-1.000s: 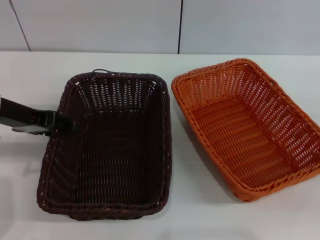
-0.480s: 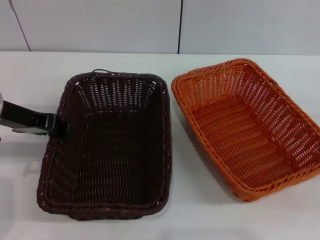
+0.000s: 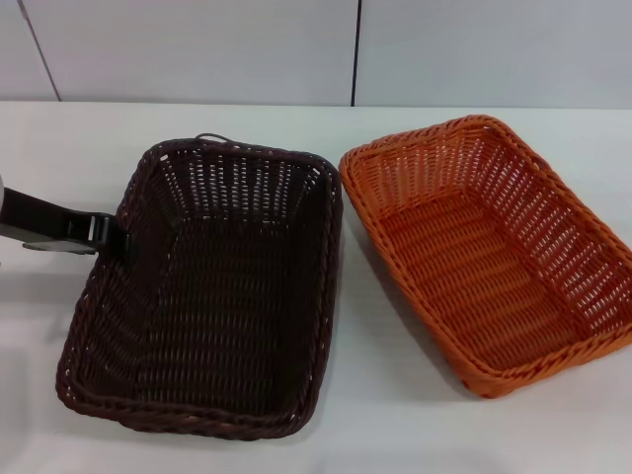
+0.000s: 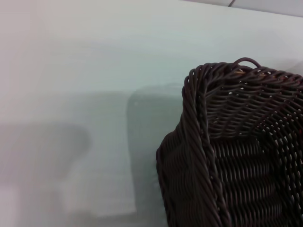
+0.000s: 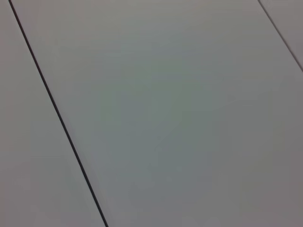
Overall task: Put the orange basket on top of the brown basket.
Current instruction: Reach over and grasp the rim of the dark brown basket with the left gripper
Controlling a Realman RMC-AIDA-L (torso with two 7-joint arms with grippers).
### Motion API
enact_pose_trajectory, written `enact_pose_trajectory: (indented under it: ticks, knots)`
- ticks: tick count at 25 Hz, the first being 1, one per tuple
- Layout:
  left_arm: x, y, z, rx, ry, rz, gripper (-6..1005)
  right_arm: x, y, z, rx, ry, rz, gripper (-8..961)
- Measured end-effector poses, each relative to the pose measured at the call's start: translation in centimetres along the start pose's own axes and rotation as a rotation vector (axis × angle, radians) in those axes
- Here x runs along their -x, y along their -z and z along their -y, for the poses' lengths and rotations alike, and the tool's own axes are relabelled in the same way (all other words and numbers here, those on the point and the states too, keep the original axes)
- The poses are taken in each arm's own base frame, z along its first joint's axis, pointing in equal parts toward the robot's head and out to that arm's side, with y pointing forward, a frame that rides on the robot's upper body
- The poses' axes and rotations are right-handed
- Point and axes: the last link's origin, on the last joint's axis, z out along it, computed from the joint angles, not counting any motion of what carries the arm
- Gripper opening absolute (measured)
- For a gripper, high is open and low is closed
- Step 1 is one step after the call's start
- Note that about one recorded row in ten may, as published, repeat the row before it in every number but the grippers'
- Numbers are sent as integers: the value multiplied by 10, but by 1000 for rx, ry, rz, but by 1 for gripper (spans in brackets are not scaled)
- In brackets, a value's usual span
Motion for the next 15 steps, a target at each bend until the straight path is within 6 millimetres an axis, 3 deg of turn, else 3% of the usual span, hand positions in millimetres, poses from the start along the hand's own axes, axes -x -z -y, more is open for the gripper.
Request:
enact_pose_trajectory:
  ticks: [15]
  knots:
    - [-15, 19, -11, 10, -70, -70, 205, -2, -1, 0, -10, -6, -6, 785]
